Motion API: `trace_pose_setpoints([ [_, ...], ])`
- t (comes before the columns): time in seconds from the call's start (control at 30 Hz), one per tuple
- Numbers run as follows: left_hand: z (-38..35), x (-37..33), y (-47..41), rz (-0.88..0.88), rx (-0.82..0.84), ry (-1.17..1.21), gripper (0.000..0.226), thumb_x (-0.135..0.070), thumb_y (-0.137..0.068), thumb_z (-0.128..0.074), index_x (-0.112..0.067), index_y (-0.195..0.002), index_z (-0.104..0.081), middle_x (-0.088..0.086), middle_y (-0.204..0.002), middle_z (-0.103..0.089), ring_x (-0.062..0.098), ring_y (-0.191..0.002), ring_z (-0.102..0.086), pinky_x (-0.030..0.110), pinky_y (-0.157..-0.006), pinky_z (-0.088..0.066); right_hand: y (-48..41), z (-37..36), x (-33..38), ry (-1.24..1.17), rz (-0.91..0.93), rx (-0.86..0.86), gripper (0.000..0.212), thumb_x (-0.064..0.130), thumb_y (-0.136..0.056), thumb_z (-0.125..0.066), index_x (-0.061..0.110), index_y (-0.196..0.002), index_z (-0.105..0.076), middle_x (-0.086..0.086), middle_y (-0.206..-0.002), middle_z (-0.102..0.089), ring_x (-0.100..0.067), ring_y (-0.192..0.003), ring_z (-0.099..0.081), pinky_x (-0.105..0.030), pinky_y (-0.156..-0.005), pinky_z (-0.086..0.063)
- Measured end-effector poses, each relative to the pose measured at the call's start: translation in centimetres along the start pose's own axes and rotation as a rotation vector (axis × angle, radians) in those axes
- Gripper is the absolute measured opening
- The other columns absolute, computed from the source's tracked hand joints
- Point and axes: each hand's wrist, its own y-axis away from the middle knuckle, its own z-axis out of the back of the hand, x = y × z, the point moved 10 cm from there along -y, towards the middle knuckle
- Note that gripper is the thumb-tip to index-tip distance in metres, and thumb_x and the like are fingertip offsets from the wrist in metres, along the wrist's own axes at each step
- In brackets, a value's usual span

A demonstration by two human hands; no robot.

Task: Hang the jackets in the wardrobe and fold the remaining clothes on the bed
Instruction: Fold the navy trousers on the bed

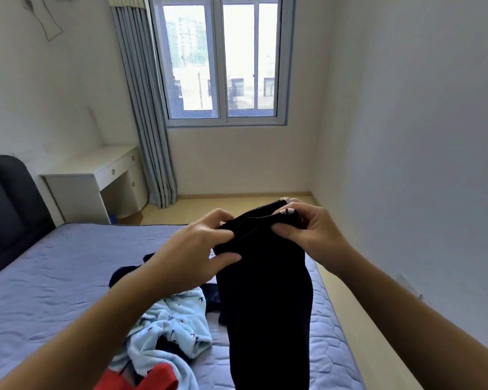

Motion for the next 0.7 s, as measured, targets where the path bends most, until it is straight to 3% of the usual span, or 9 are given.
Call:
trace_pose_setpoints([
  [0.07,1.1,0.8,0.0,-0.021,-0.009,-0.068,0.018,-0.034,-0.087,-0.066,-0.016,-0.084,-0.069,-0.012,-0.119,-0.048,0.004,-0.095,-0.057,0.038,-0.078,-0.051,-0.2,0.1,0.4,0.062,0.006,0.026,0.016,-0.009,-0.076,-0.071,0.005,-0.083,-0.07,0.003,-0.087,-0.058,-0.007,-0.086,-0.058,-0.022,-0.082,-0.047],
  [0.17,2.6,0.7,-0.1,-0.088,0.021,-0.213,0.032,-0.048,-0.087,-0.058,-0.019,-0.092,-0.071,-0.01,-0.116,-0.052,0.01,-0.089,-0.061,0.038,-0.072,-0.053,-0.2,-0.2,1.2,0.165,0.041,0.048,0.017,-0.005,-0.076,-0.074,0.01,-0.083,-0.069,0.004,-0.091,-0.056,-0.011,-0.086,-0.058,-0.03,-0.077,-0.05],
  [0.3,4.4,0.1,-0.5,-0.148,0.014,-0.266,0.044,-0.056,-0.087,-0.047,-0.018,-0.09,-0.069,-0.012,-0.108,-0.056,0.009,-0.068,-0.057,0.035,-0.063,-0.052,0.0,-1.3,5.1,0.431,0.336,0.111,0.019,0.001,-0.077,-0.074,0.01,-0.091,-0.064,0.003,-0.115,-0.056,-0.015,-0.096,-0.06,-0.039,-0.066,-0.053],
  [0.37,5.3,0.6,-1.0,-0.135,0.03,-0.226,0.042,-0.055,-0.087,-0.05,-0.018,-0.089,-0.067,-0.016,-0.105,-0.056,0.011,-0.07,-0.059,0.036,-0.065,-0.052,0.0,-2.2,6.8,0.514,0.486,0.22,0.02,0.001,-0.08,-0.07,0.008,-0.098,-0.063,-0.001,-0.116,-0.057,-0.017,-0.098,-0.059,-0.033,-0.063,-0.053],
  [0.43,5.7,0.9,-1.4,-0.14,0.06,-0.194,0.036,-0.051,-0.088,-0.058,-0.016,-0.088,-0.067,-0.015,-0.104,-0.056,0.012,-0.07,-0.059,0.037,-0.065,-0.051,-0.1,-3.0,7.7,0.594,0.561,0.322,0.023,0.001,-0.084,-0.067,0.008,-0.106,-0.063,-0.002,-0.115,-0.057,-0.017,-0.098,-0.058,-0.019,-0.07,-0.05],
  [0.6,6.9,0.3,-2.1,-0.186,0.083,-0.226,0.036,-0.051,-0.087,-0.051,-0.019,-0.089,-0.067,-0.017,-0.106,-0.057,0.004,-0.068,-0.057,0.03,-0.065,-0.05,-1.7,-2.9,7.5,0.701,0.472,0.453,0.033,0.012,-0.085,-0.069,0.019,-0.116,-0.058,0.021,-0.105,-0.053,-0.001,-0.09,-0.056,-0.008,-0.073,-0.044],
  [0.7,7.3,0.0,-2.8,-0.212,0.106,-0.252,0.036,-0.053,-0.091,-0.052,-0.02,-0.091,-0.067,-0.018,-0.106,-0.056,0.01,-0.074,-0.061,0.033,-0.068,-0.051,-2.6,-3.1,6.6,0.777,0.382,0.532,0.022,0.017,-0.085,-0.071,0.018,-0.106,-0.064,0.014,-0.1,-0.055,-0.01,-0.085,-0.057,-0.023,-0.073,-0.05],
])
